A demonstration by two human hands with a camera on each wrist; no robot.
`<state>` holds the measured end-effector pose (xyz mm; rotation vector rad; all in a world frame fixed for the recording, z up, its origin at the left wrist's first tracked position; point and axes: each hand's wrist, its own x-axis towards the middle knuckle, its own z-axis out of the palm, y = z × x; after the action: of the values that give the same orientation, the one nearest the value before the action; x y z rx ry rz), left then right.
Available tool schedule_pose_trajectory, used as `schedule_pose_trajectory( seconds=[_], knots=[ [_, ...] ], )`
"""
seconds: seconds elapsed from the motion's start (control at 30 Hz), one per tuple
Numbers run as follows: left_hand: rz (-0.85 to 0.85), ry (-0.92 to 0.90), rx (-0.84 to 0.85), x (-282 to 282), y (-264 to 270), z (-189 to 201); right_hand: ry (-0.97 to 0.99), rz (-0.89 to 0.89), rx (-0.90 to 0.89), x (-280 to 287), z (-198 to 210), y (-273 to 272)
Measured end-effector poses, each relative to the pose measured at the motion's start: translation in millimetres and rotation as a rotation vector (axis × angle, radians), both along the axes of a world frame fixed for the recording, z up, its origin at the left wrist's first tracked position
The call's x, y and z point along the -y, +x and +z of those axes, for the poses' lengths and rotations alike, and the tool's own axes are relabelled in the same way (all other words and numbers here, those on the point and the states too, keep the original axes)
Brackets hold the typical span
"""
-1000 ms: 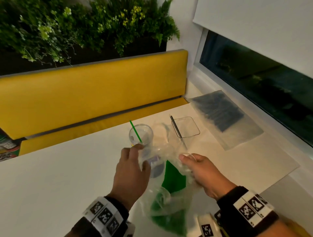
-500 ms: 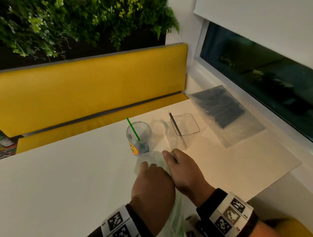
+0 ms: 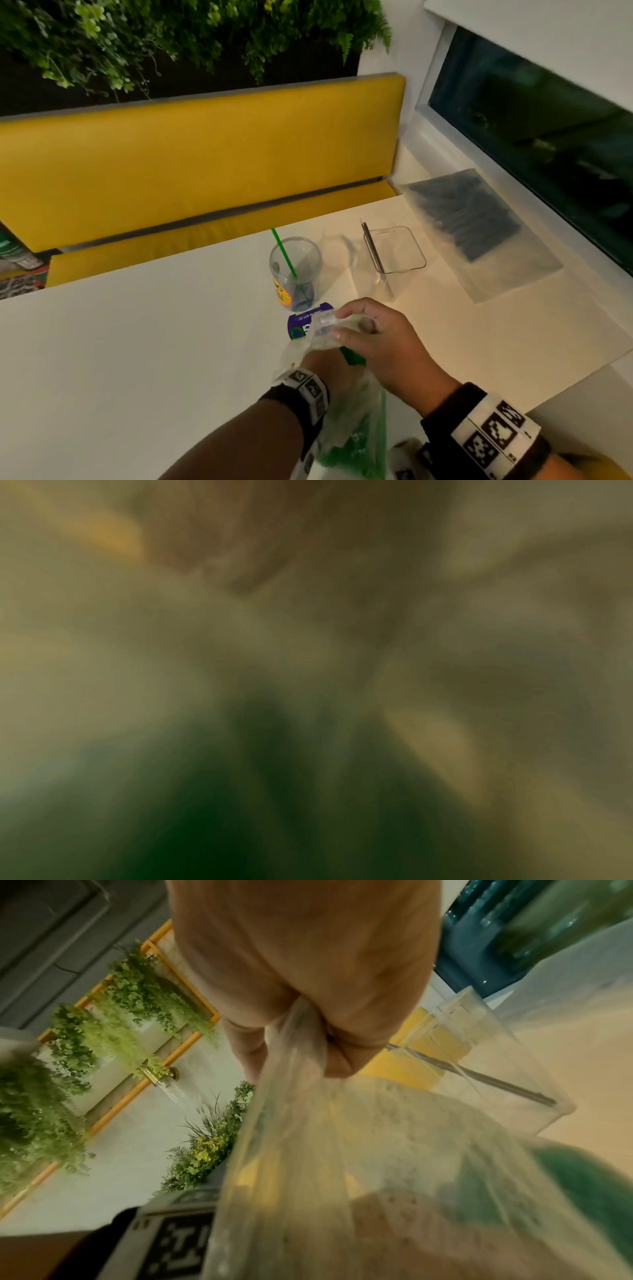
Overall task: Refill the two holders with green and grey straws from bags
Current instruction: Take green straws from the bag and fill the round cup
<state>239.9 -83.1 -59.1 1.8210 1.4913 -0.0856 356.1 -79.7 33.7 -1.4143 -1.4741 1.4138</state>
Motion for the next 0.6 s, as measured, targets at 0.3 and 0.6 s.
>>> schedule_pose_trajectory(
  seconds=[0.3,0.6],
  knots=[
    [0.112,0.048,0.017,-19.2,-13.0,13.7,0.202,0.128,0.883,-24.7,-15.2,31.2],
    [0.072,0.089,-0.043,-27.7,-13.8,24.9,0.101,0.132,0.658,-25.6,-25.2,9.0]
  ],
)
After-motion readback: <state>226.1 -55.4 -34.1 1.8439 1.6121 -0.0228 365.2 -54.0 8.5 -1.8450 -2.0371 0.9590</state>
